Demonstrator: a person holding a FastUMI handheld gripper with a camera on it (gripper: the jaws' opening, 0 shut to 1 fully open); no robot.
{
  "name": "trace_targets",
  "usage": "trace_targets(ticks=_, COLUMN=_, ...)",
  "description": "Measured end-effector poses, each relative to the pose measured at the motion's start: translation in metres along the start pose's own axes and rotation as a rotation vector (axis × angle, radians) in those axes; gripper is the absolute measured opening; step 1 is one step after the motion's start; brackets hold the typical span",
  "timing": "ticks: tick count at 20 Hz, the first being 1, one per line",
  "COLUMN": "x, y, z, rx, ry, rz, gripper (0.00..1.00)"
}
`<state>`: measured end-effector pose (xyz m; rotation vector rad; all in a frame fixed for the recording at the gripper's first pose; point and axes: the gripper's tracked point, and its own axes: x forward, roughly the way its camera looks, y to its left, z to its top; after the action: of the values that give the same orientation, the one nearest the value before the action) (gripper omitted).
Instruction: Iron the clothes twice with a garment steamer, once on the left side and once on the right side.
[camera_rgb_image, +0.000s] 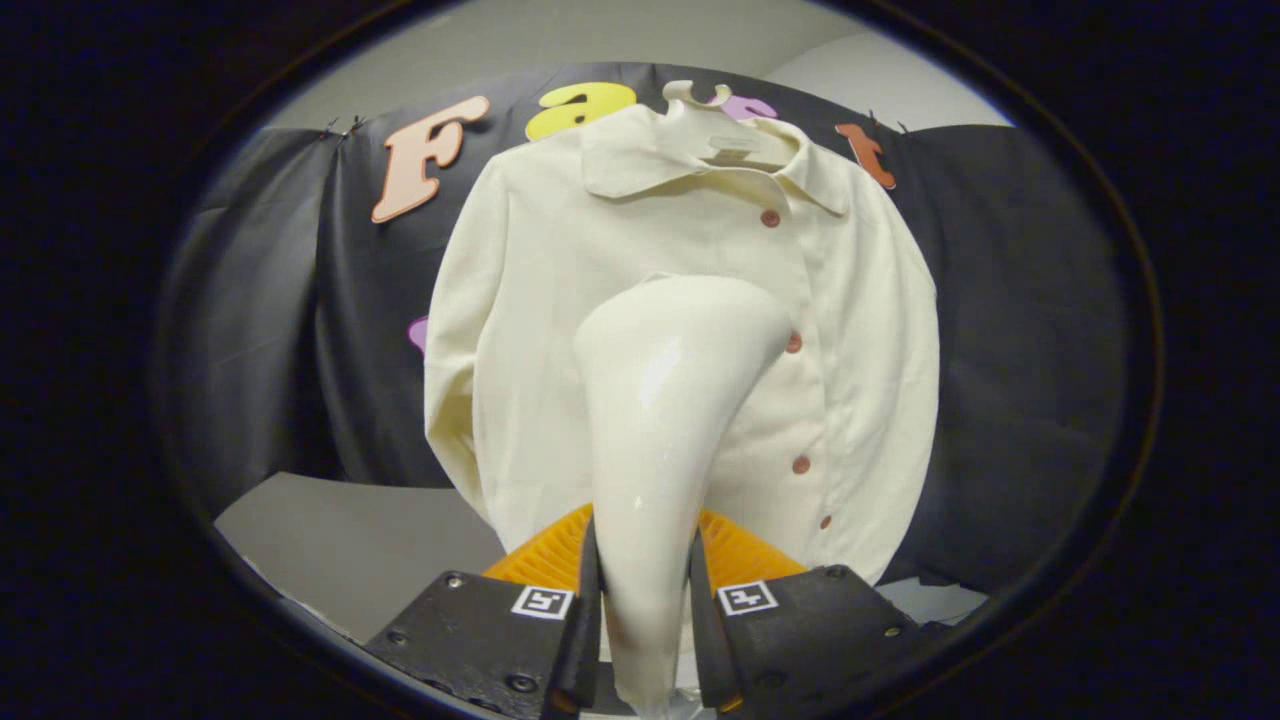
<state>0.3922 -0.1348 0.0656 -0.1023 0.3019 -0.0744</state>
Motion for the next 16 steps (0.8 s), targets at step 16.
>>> trace_targets(ticks=16, x=0.013, y=0.032, z=-0.157, rx=0.038, ry=0.187, rz=0.126, gripper=0.39)
